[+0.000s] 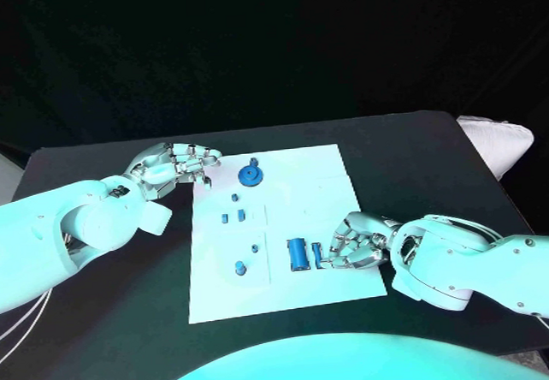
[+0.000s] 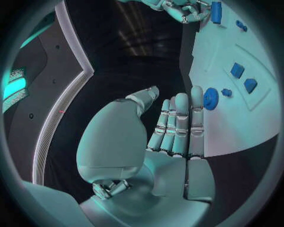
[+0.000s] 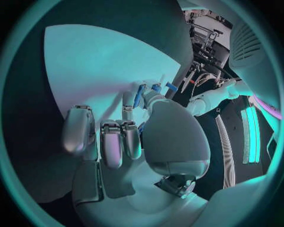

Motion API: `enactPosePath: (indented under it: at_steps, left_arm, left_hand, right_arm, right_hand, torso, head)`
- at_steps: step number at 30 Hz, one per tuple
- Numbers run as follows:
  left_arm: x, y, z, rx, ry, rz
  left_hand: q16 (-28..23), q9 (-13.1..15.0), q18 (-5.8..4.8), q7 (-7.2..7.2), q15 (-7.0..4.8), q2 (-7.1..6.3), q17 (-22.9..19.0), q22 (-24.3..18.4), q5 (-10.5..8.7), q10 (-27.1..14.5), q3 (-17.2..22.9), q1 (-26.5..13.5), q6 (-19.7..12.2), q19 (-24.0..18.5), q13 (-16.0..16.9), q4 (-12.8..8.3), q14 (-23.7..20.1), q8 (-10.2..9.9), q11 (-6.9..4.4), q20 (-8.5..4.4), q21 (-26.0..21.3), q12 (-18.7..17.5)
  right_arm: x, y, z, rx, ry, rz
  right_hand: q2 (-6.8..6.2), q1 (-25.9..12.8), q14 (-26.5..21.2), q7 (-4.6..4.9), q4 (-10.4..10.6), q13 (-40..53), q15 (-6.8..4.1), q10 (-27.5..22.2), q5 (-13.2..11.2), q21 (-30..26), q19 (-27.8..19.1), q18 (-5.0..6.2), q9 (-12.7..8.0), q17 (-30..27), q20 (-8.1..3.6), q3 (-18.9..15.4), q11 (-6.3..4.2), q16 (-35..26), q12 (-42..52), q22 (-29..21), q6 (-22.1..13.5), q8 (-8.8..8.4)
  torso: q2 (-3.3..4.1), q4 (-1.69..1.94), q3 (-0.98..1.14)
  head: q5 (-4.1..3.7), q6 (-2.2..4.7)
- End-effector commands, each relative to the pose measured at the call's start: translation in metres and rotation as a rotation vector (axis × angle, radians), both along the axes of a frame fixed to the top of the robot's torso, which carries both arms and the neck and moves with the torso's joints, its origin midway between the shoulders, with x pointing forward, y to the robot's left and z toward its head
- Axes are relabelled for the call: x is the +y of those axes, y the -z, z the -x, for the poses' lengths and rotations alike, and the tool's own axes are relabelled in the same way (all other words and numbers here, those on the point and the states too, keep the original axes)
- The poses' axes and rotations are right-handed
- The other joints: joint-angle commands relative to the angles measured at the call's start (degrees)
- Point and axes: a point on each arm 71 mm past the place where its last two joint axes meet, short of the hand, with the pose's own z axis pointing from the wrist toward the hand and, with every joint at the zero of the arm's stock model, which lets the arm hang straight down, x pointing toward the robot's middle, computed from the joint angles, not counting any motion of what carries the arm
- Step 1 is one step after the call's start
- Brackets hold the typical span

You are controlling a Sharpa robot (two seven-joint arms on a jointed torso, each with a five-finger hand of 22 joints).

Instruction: Assemble the parts on the task board

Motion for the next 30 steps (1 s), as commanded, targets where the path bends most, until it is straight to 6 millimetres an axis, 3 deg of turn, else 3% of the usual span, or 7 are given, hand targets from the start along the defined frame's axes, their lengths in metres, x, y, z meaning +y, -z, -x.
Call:
enactPosePath:
  at_steps: [1, 10, 14, 18, 21, 25, 30]
  left_arm:
    - [-0.002, -0.002, 0.000, -0.012, 0.009, 0.020]
    - [-0.003, -0.003, 0.000, -0.043, -0.015, 0.050]
    - [-0.003, -0.003, -0.003, -0.060, -0.040, 0.067]
    - [-0.002, -0.003, -0.006, -0.081, -0.075, 0.082]
    - [0.000, -0.003, -0.011, -0.105, -0.123, 0.103]
    - [0.005, -0.002, -0.020, -0.130, -0.197, 0.126]
    - [0.013, 0.003, -0.037, -0.166, -0.289, 0.138]
  left_hand:
    - [-0.1, -0.1, 0.80, -0.02, 0.34, 0.22, -0.1, -0.1, 0.04, -0.4, 0.1, -0.4, -0.5, 0.5, -0.1, 0.4, 0.0, 0.2, 0.09, 0.18, -0.4, 0.3]
    - [-0.1, -0.1, 0.81, -0.06, 0.31, 0.25, -0.1, -0.1, 0.04, -0.2, 0.1, -0.3, -0.5, 0.5, 0.0, 0.4, 0.0, 0.3, 0.04, 0.18, -0.5, 0.5]
    - [-0.1, -0.1, 0.82, -0.10, 0.27, 0.28, -0.1, -0.2, 0.05, 0.2, 0.1, -0.2, -0.4, 0.5, 0.0, 0.4, -0.1, 0.4, -0.04, 0.17, -0.5, 0.7]
    - [-0.1, -0.1, 0.83, -0.14, 0.23, 0.33, -0.1, -0.2, 0.06, 0.4, 0.1, -0.1, -0.3, 0.6, 0.1, 0.4, -0.1, 0.5, -0.10, 0.15, -0.6, 0.9]
    - [-0.2, 0.0, 0.82, -0.28, 0.17, 0.33, -0.1, -0.3, 0.05, 0.8, 0.1, 0.0, 0.0, 0.5, 0.1, 0.5, -0.3, 0.7, -0.22, 0.13, -0.7, 1.2]
    - [-2.9, -0.2, 0.70, -0.55, 0.32, 0.02, -1.2, -1.1, 0.05, 1.5, 0.2, 0.1, 0.2, -1.3, -0.4, 1.0, -3.4, 1.1, -0.34, 0.28, -2.5, 1.1]
    - [-20.4, -0.7, 0.32, -0.84, 2.76, -0.45, -9.3, -6.6, 0.02, 2.0, 1.5, 0.7, -0.4, -6.9, -3.8, 2.2, -9.5, 1.8, 1.16, 2.66, -12.2, -5.3]
  right_arm:
    - [0.003, -0.007, -0.001, -0.038, -0.010, -0.073]
    - [-0.003, -0.021, -0.018, -0.117, 0.049, -0.224]
    - [-0.013, -0.027, -0.040, -0.133, 0.120, -0.344]
    - [-0.024, -0.030, -0.065, -0.143, 0.203, -0.467]
    - [-0.033, -0.032, -0.090, -0.159, 0.287, -0.574]
    - [-0.042, -0.033, -0.118, -0.195, 0.351, -0.661]
    - [-0.050, -0.034, -0.155, -0.250, 0.391, -0.745]
  right_hand:
    - [0.07, -0.4, 6.1, 0.26, -0.1, 14.1, -0.07, 5.0, 0.2, -0.3, 0.2, -0.16, -0.1, 15.1, 0.01, -0.4, 0.22, 0.2, -0.5, 5.4, -0.3, -0.22]
    - [0.57, 2.7, 5.8, 1.65, -0.6, 12.8, 0.85, 3.7, 1.8, -6.1, -1.3, 0.72, -0.6, 14.0, 0.74, -0.6, 1.39, -0.3, -4.0, 3.3, -3.6, -1.62]
    - [0.50, 4.8, 5.4, 2.22, -1.1, 11.9, 1.25, 2.7, 2.2, -9.8, -2.2, 1.28, -0.6, 12.5, 1.12, -0.1, 1.86, -1.0, -6.3, 1.8, -5.2, -1.86]
    - [0.81, 8.0, 3.2, 3.21, -1.8, 6.9, 2.05, -2.4, 2.5, -27.0, -7.1, 3.74, -0.6, 5.2, 1.95, 1.6, 2.76, -5.6, -18.1, -5.6, -7.7, -2.13]
    - [0.89, 10.5, -3.0, 4.15, -2.9, -4.6, 2.82, -13.4, 2.0, -46.6, -13.7, 5.97, -0.6, -10.2, 2.79, 5.5, 3.60, -18.3, -40.5, -15.6, -9.5, -2.30]
    - [-0.45, 10.8, -12.3, 5.30, -3.6, -18.7, 4.27, -20.9, 1.6, -53.6, -16.9, 5.95, -0.6, -31.1, 4.06, 10.1, 5.08, -41.1, -58.5, -22.0, -11.2, -2.61]
    - [-1.45, 9.9, -21.6, 7.50, -5.3, -44.1, 7.97, -19.8, 0.1, -62.9, -25.8, 5.97, -1.7, -40.3, 8.47, 18.2, 7.52, -62.1, -76.3, -33.7, -12.5, -4.61]
  torso:
    - [0.00, -0.03, -0.01]
    - [-0.33, 0.01, -0.22]
    - [-0.91, -0.01, -0.69]
    - [-1.51, -0.18, -1.12]
    - [-1.77, -0.19, -1.29]
    - [-2.32, -0.06, -1.37]
    - [-2.92, 0.24, -1.37]
  head:
    - [0.03, 0.00]
    - [0.24, 0.00]
    - [0.29, 0.00]
    - [0.29, 0.00]
    - [0.42, 0.00]
    - [0.47, 0.17]
    - [0.88, 3.08]
